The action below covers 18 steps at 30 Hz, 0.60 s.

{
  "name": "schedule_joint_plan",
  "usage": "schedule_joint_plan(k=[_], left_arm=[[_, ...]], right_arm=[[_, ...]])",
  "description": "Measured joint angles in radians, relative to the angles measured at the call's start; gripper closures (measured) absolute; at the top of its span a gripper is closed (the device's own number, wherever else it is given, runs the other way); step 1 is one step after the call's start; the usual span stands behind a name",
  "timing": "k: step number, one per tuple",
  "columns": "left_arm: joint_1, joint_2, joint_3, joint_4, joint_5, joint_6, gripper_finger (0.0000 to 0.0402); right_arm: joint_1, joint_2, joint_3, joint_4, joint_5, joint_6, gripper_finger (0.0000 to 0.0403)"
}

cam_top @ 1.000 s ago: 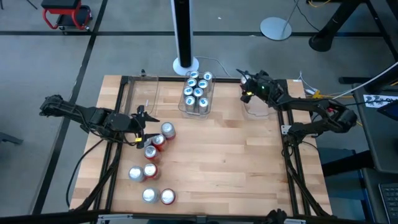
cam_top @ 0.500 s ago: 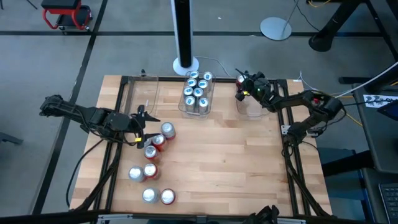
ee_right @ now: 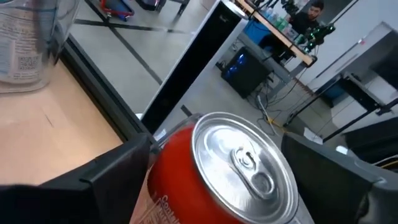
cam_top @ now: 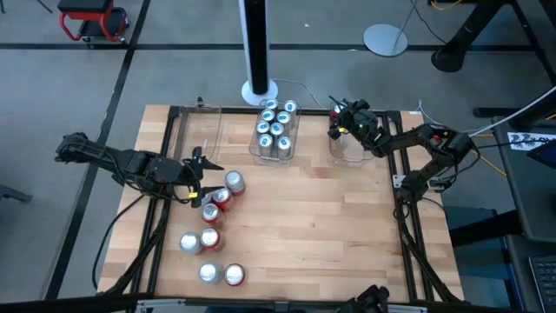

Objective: Sort soda cans
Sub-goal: Put the orange soda can into the right transparent bin

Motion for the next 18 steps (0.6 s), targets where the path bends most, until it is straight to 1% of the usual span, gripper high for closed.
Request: schedule_joint_plan(k=[4,8,12,14,18], left_arm=[[0.000,0.000,0.000,0.000,0.000,0.000,0.0128],[0.000,0.000,0.000,0.000,0.000,0.000,0.0128],[0.000,0.000,0.000,0.000,0.000,0.000,0.0128],[0.000,0.000,0.000,0.000,0.000,0.000,0.0128],[0.000,0.000,0.000,0.000,0.000,0.000,0.0128]], right_arm=[[0.000,-0.029,0.000,0.010,-0.007,-0.014,0.0042],[0.000,-0.094,0.001,-0.007,-0.009,-0.038,0.0041],[0.000,-0.179,0.001,-0.096,-0.017,-0.052,0.0041],[0.000,-0.226,0.001,-0.123,-0.044,-0.060,0.0041],[0.036,-0.297,0.008,-0.129,-0.146,-0.097,0.0041]])
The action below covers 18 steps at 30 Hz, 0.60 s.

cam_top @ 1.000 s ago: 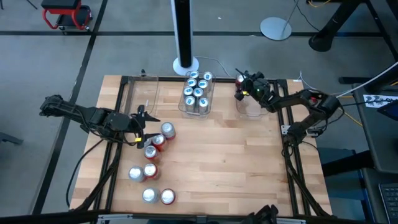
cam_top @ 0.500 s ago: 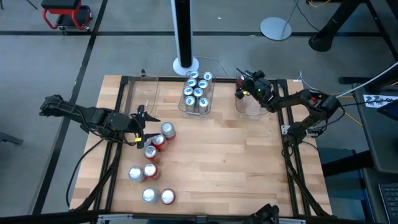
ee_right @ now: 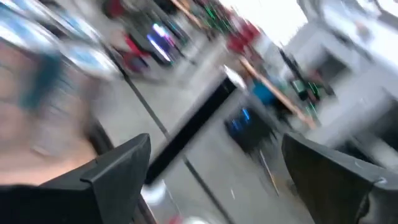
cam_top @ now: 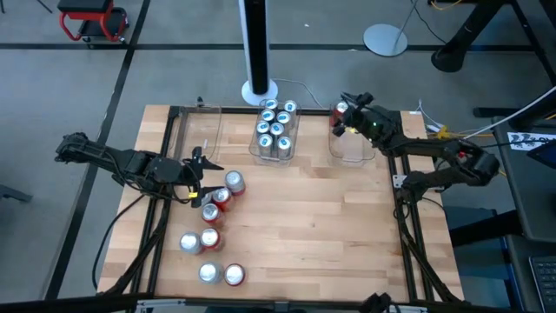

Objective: Sort soda cans
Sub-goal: Put the orange soda can into the right transparent bin

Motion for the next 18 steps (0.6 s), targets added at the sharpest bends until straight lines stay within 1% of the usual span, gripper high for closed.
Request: schedule_joint_plan(k=[4,7,10,14,18], left_arm=[[0.000,0.000,0.000,0.000,0.000,0.000,0.0128],[0.000,0.000,0.000,0.001,0.000,-0.001,0.0128],[0.000,0.000,0.000,0.001,0.000,-0.002,0.0128],[0.000,0.000,0.000,0.000,0.000,-0.001,0.0128],[0.000,0.000,0.000,0.000,0.000,0.004,0.0128]], right_arm=[[0.085,-0.042,0.062,-0.044,-0.137,-0.067,0.0040],[0.183,-0.045,0.134,-0.136,-0.198,-0.124,0.0040],[0.301,-0.045,0.209,-0.239,-0.204,-0.196,0.0040],[0.454,-0.038,0.276,-0.344,-0.182,-0.280,0.0040],[0.575,-0.038,0.298,-0.353,-0.181,-0.303,0.0040]])
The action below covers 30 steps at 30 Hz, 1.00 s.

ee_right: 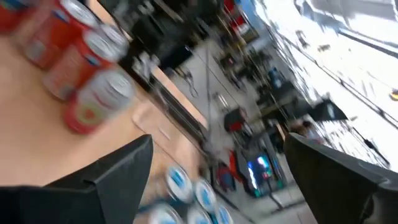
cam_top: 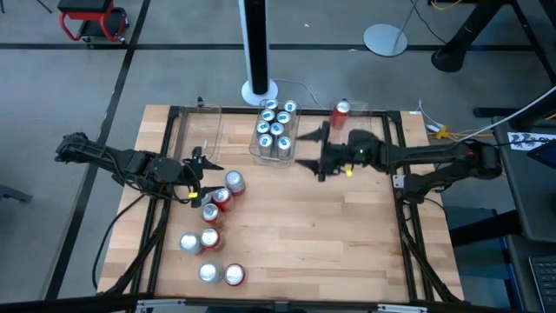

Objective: Sort soda cans
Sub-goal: Put the orange soda can into the right transparent bin

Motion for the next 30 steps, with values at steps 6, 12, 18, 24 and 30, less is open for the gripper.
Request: schedule_joint_plan(k=[6,12,18,24,30], left_arm=[[0.000,0.000,0.000,0.000,0.000,-0.010,0.0128],[0.000,0.006,0.000,0.000,0.001,-0.049,0.0128],[0.000,0.007,0.006,-0.003,0.001,-0.114,0.0128],[0.000,0.009,0.069,-0.003,0.002,-0.102,0.0128],[0.000,0.069,0.179,-0.091,0.028,-0.122,0.0128]], right_arm=[[0.124,0.020,0.000,0.000,0.090,0.000,0.0040],[0.201,0.083,0.000,0.028,0.180,-0.031,0.0040],[0.231,0.168,0.000,0.078,0.175,-0.053,0.0040],[0.237,0.209,0.000,0.083,0.175,-0.076,0.0040],[0.240,0.211,0.000,0.089,0.168,-0.100,0.0040]])
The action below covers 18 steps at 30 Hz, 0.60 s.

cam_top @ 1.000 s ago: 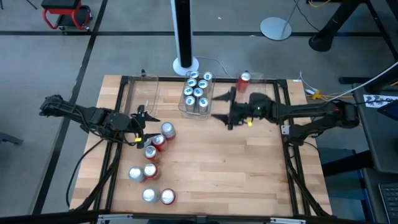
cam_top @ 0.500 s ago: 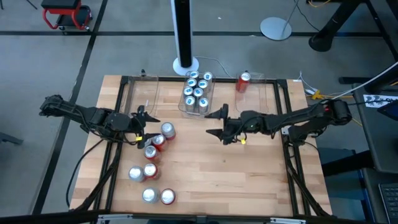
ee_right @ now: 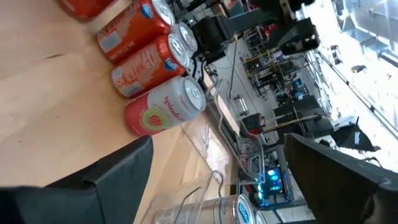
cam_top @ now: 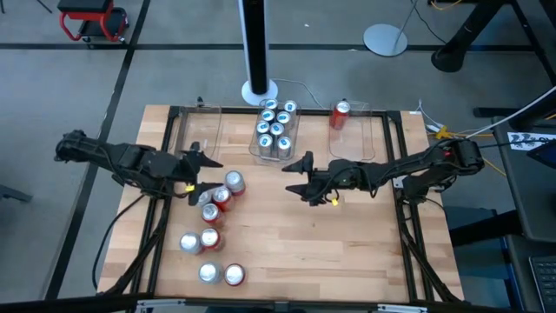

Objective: Sort soda cans
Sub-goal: Put the orange soda can into the right transparent bin

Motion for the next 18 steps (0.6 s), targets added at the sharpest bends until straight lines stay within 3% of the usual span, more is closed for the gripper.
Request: schedule_joint_plan(k=[8,12,18], left_arm=[[0.000,0.189,0.122,-0.306,0.034,-0.233,0.0128],[-0.009,0.268,0.144,-0.337,0.152,-0.295,0.0128],[-0.063,0.329,0.167,-0.346,0.245,-0.371,0.0128]], right_arm=[[0.038,0.000,0.000,0.004,-0.011,-0.048,0.0040],[0.080,0.004,0.000,0.009,-0.011,-0.058,0.0040],[0.127,0.037,0.000,0.019,0.013,-0.059,0.0040]])
